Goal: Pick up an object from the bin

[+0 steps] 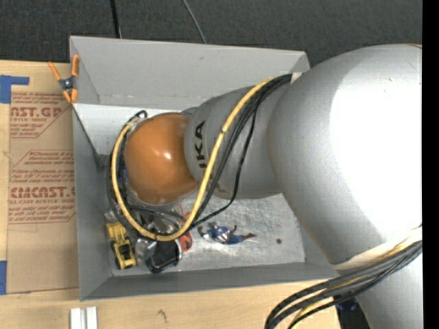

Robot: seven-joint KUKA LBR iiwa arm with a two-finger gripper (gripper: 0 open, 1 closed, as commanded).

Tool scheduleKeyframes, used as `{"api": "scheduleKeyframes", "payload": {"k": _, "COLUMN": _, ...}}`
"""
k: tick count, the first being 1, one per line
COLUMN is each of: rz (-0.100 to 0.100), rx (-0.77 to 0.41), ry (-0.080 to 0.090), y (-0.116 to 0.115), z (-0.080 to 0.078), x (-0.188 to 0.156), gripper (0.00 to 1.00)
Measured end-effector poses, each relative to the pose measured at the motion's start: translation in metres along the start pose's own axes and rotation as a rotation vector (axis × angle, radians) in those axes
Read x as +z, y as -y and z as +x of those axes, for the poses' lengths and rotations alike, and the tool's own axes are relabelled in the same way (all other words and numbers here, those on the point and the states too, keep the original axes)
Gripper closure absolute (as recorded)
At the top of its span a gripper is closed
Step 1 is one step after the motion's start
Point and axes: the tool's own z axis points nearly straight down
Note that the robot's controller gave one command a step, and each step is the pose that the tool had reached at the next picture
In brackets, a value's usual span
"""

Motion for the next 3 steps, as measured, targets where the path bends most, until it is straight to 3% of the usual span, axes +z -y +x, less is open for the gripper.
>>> {"api": "scheduleKeyframes", "payload": {"k": 1, "rz": 0.007, "rx": 0.376, "ry": -0.003, "y": -0.001, "z": 0.014, "x": -0.016, "gripper": 1.0}}
{"api": "scheduleKeyframes", "payload": {"k": 2, "rz": 0.007, "rx": 0.376, "ry": -0.004, "y": -0.001, "z": 0.014, "x": -0.016, "gripper": 1.0}}
{"api": "scheduleKeyframes", "payload": {"k": 3, "rz": 0.002, "rx": 0.389, "ry": 0.0, "y": 0.003, "z": 0.013, "x": -0.162, "gripper": 1.0}}
